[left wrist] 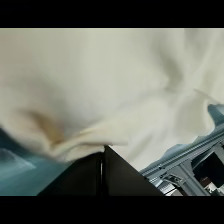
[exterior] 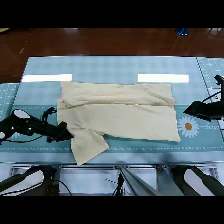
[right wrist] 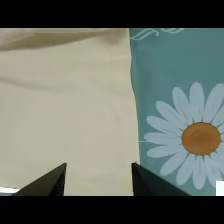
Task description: Fold the shirts.
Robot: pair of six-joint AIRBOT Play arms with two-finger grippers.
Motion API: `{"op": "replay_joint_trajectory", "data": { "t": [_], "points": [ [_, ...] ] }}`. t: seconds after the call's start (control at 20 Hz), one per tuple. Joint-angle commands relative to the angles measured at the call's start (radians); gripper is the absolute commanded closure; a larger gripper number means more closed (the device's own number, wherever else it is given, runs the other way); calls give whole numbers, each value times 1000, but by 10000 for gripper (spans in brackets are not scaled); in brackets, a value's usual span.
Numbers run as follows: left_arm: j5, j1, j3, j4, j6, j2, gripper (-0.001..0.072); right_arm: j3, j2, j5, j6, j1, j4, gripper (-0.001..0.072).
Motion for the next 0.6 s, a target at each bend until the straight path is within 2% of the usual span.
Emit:
{"op": "replay_joint_trajectory", "data": {
  "t": [0.0, 0.1, 0.15, 0.3, 0.35, 0.55],
  "points": [
    [52, -41, 4, -53, 62, -28, 684, -1, 1, 8, 6, -1, -145, 220],
    [17, -25, 9, -51, 90, -21, 684, -8, 1, 8, 38, -15, -299, 242],
    [5, -18, 9, -50, 108, -11, 685, -23, 1, -10, 51, -50, -277, 253],
    [2, -7, 9, -49, 118, 31, 684, -135, 1, -68, 53, -159, -63, 232],
    [2, -7, 9, -49, 118, 43, 685, -181, 1, -90, 46, -175, -8, 165],
    [-19, -7, 11, -52, 140, 67, 685, -332, 1, -146, 14, -179, 124, 157]
  ]
}}
